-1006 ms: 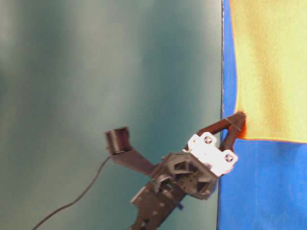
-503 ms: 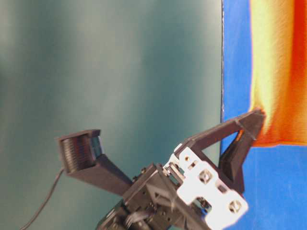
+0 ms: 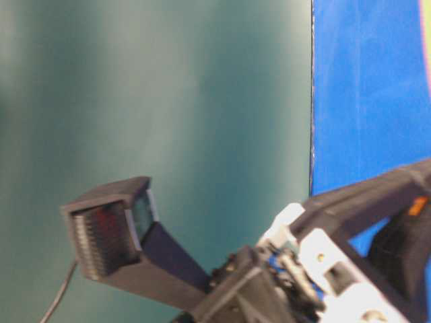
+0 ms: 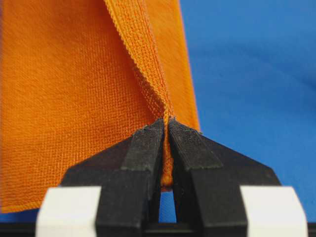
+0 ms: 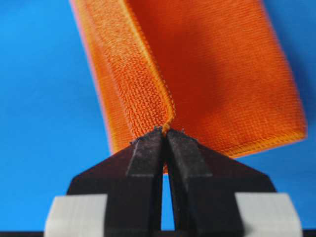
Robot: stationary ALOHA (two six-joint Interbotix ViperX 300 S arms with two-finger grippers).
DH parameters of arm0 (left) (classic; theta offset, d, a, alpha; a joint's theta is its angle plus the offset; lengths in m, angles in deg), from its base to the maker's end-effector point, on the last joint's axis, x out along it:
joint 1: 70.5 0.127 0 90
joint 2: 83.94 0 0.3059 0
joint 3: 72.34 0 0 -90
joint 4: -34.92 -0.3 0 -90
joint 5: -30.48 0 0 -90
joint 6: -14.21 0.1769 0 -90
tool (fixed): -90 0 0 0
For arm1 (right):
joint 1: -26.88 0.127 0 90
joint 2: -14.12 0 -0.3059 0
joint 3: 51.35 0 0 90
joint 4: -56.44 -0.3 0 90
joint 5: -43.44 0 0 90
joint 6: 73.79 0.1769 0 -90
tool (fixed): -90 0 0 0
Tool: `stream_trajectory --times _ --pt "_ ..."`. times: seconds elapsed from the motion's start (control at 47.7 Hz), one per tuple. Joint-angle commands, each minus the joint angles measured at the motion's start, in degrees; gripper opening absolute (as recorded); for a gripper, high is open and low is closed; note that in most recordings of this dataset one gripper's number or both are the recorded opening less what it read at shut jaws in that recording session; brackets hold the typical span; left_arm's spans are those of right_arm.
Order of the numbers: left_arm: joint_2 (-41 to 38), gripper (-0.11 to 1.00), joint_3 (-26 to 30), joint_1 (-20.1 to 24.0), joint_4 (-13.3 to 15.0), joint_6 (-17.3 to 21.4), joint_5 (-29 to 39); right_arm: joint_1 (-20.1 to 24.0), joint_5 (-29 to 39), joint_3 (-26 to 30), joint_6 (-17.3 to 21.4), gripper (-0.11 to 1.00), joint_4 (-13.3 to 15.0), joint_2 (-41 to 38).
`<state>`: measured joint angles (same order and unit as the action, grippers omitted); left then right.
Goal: Fold the orange towel.
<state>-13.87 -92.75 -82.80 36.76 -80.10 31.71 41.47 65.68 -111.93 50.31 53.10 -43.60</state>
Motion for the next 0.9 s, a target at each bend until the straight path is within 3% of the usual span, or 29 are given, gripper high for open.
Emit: stream_trajectory --times 0.0,0.356,0.629,0.755,0.88 --pt "0.44 0.00 1.05 -0.88 0.00 -0.09 -0.70 1.41 -1.58 0.97 0.44 0.01 -0.18 -2.37" --pt "-2.55 0.00 1.32 -0.88 0.00 0.00 -3.16 3.96 -6.42 2.29 0.97 0.01 -0.18 -12.57" --pt "-3.78 0.03 1.41 -0.88 0.00 -0.09 -3.78 4.13 -8.79 2.55 0.97 0.01 -0.18 -13.62" --pt "-3.78 0.29 1.58 -0.88 0.00 0.00 -3.96 4.13 -8.61 2.72 1.05 0.03 -0.18 -13.62" --pt "-2.90 0.66 1.58 -0.88 0.00 0.18 -3.25 4.13 -7.56 3.52 0.79 0.38 0.09 -12.83"
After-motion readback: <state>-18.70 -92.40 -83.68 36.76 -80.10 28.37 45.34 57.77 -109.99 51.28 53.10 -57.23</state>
